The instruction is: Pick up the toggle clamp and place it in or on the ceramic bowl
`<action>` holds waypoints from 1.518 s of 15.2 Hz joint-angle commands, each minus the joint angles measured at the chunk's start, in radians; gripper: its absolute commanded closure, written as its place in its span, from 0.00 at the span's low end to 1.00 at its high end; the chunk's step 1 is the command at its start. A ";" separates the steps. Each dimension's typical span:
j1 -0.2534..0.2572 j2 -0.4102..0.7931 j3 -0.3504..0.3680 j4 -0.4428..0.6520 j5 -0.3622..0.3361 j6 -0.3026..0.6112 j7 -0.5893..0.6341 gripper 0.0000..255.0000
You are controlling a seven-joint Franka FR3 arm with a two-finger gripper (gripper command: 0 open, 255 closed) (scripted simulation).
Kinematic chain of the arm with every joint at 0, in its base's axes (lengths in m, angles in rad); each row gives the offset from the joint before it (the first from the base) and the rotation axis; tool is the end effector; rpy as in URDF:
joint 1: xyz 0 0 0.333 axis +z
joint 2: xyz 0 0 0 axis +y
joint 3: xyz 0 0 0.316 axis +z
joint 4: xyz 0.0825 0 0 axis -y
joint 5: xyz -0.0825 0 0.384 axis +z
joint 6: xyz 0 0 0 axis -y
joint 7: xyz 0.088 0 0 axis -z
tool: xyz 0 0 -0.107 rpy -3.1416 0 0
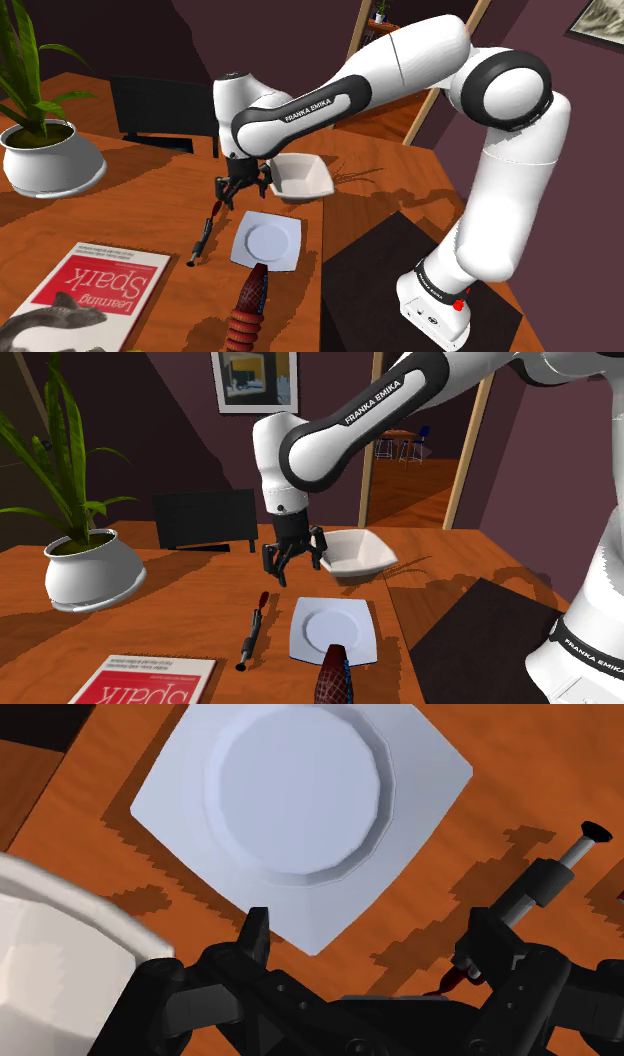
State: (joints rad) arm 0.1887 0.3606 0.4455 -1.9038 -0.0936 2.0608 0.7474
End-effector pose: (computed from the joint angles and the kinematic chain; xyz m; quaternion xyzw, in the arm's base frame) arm 0.4953 0.3428 0.3142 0.9952 -0.0371 -0.0878 0.0235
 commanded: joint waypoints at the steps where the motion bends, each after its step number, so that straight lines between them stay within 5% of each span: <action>1: 0.030 0.081 -0.012 0.078 -0.033 0.000 0.043 0.00; 10: 0.188 0.472 -0.087 0.561 -0.125 -0.090 0.162 0.00; 23: 0.193 0.514 -0.098 0.526 -0.138 -0.014 0.171 0.00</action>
State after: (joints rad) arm 0.3820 0.8748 0.3478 -1.3770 -0.2314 2.0464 0.9182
